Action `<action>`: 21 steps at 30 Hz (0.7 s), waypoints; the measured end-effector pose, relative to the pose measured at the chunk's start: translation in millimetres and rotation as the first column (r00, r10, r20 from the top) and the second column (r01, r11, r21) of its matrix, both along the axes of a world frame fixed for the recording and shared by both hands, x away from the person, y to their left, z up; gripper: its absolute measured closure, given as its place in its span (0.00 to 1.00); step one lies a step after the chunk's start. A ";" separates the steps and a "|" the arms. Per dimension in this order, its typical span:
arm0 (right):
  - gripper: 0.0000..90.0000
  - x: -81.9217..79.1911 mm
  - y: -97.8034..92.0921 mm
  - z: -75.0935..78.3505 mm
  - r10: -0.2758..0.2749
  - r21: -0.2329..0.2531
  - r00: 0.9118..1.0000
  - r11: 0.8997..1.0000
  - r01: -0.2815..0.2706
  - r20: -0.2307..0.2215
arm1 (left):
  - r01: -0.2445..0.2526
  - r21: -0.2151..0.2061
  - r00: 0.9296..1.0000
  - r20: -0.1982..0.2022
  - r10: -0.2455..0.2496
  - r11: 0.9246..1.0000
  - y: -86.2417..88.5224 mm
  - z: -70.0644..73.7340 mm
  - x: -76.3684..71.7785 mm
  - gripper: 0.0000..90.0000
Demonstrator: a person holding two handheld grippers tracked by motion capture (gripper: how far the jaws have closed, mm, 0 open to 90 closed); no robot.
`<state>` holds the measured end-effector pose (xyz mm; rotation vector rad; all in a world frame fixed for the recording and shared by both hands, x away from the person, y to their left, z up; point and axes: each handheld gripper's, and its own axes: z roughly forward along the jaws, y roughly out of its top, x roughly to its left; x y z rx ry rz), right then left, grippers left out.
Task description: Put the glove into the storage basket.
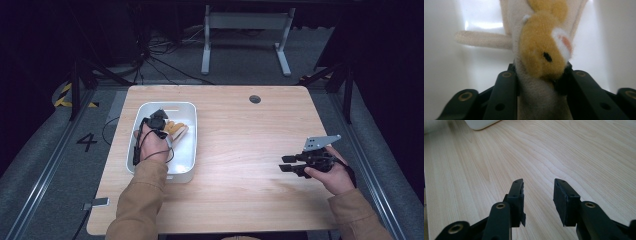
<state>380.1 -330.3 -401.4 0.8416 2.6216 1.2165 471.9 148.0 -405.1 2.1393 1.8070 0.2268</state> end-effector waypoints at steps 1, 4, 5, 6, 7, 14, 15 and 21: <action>0.67 -0.1 0.2 0.1 0.000 0.001 1.000 1.000 0.000 0.000 | -0.002 -0.005 1.000 -0.006 0.002 1.000 0.2 -0.7 -0.1 0.71; 0.67 -0.2 0.8 0.0 -0.001 0.002 1.000 1.000 0.001 -0.002 | -0.008 0.025 1.000 -0.015 0.008 1.000 -0.9 -3.3 0.0 0.47; 0.67 0.0 0.9 -0.3 -0.002 0.002 1.000 1.000 0.002 -0.002 | -0.010 0.038 1.000 -0.014 0.010 0.999 -0.6 -3.6 0.3 0.39; 0.66 0.1 1.0 -0.3 -0.004 0.002 1.000 1.000 0.004 -0.002 | -0.006 0.039 1.000 -0.012 0.007 0.999 0.3 -3.6 0.4 0.34; 0.66 0.2 1.1 -0.2 -0.005 0.003 1.000 1.000 0.005 -0.002 | -0.008 0.035 1.000 -0.011 0.008 0.999 0.9 -3.5 0.4 0.32; 0.65 0.5 1.0 0.6 -0.006 0.018 1.000 1.000 0.006 -0.002 | 0.000 0.013 0.999 0.037 -0.001 1.000 4.7 8.3 -2.6 0.21; 0.65 0.6 1.1 0.5 -0.006 0.018 1.000 1.000 0.006 -0.001 | -0.001 0.004 0.999 0.045 0.001 1.000 5.8 11.2 -3.0 0.21; 0.64 1.7 3.1 0.7 0.000 0.018 1.000 1.000 0.000 -0.002 | 0.011 0.001 0.997 0.073 -0.011 1.000 7.0 24.8 -9.6 0.21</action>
